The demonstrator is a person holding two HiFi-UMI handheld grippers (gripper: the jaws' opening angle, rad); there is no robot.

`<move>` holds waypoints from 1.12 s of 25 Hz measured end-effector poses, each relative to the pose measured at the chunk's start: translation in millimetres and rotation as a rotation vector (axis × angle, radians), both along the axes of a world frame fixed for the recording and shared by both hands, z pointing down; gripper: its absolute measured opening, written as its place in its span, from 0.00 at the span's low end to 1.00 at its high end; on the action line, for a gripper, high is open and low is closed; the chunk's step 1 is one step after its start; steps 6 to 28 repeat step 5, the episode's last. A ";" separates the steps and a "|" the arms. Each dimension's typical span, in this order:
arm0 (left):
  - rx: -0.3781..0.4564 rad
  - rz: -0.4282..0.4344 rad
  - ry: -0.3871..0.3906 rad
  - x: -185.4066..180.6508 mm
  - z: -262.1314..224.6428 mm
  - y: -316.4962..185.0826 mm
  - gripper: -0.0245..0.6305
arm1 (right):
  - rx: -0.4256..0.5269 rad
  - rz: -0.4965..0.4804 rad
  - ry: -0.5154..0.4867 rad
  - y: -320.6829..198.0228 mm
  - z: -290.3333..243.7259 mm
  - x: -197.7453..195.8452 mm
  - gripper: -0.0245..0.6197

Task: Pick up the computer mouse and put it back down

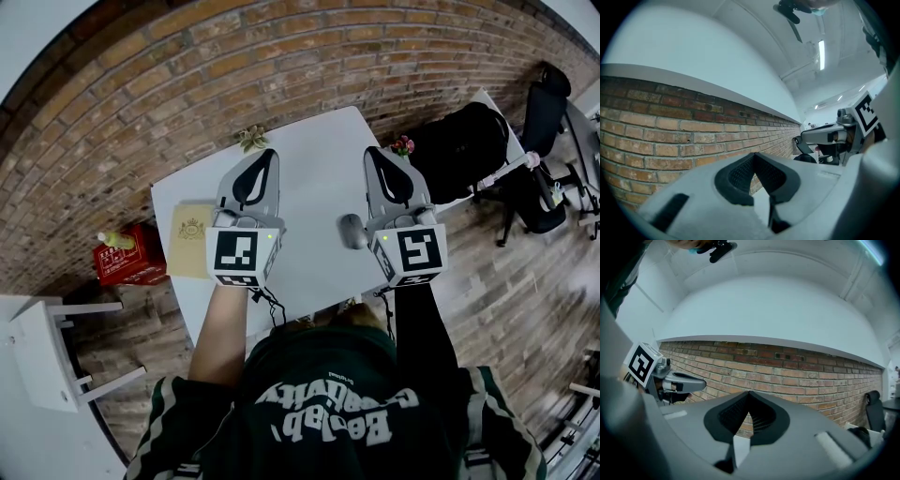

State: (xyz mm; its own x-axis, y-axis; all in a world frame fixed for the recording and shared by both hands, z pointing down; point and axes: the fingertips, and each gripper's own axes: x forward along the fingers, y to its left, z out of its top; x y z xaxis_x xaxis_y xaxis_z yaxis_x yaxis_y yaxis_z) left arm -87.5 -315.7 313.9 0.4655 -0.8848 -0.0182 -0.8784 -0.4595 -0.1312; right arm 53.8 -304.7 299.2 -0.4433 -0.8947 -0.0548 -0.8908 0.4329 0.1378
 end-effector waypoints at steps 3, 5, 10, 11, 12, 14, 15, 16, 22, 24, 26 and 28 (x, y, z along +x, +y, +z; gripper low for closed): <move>-0.003 0.001 0.001 -3.7 0.2 1.5 0.05 | -0.001 0.002 -0.002 1.2 -0.3 -4.0 0.06; -0.005 0.002 0.000 -6.0 0.5 2.6 0.05 | -0.001 0.004 -0.003 2.1 -0.1 -6.9 0.06; -0.005 0.002 0.000 -6.0 0.5 2.6 0.05 | -0.001 0.004 -0.003 2.1 -0.1 -6.9 0.06; -0.005 0.002 0.000 -6.0 0.5 2.6 0.05 | -0.001 0.004 -0.003 2.1 -0.1 -6.9 0.06; -0.005 0.002 0.000 -6.0 0.5 2.6 0.05 | -0.001 0.004 -0.003 2.1 -0.1 -6.9 0.06; -0.005 0.002 0.000 -6.0 0.5 2.6 0.05 | -0.001 0.004 -0.003 2.1 -0.1 -6.9 0.06; -0.005 0.002 0.000 -6.0 0.5 2.6 0.05 | -0.001 0.004 -0.003 2.1 -0.1 -6.9 0.06; -0.005 0.002 0.000 -6.0 0.5 2.6 0.05 | -0.001 0.004 -0.003 2.1 -0.1 -6.9 0.06; -0.005 0.002 0.000 -6.0 0.5 2.6 0.05 | -0.001 0.004 -0.003 2.1 -0.1 -6.9 0.06; -0.005 0.002 0.000 -6.0 0.5 2.6 0.05 | -0.001 0.004 -0.003 2.1 -0.1 -6.9 0.06; -0.005 0.002 0.000 -6.0 0.5 2.6 0.05 | -0.001 0.004 -0.003 2.1 -0.1 -6.9 0.06; -0.005 0.002 0.000 -6.0 0.5 2.6 0.05 | -0.001 0.004 -0.003 2.1 -0.1 -6.9 0.06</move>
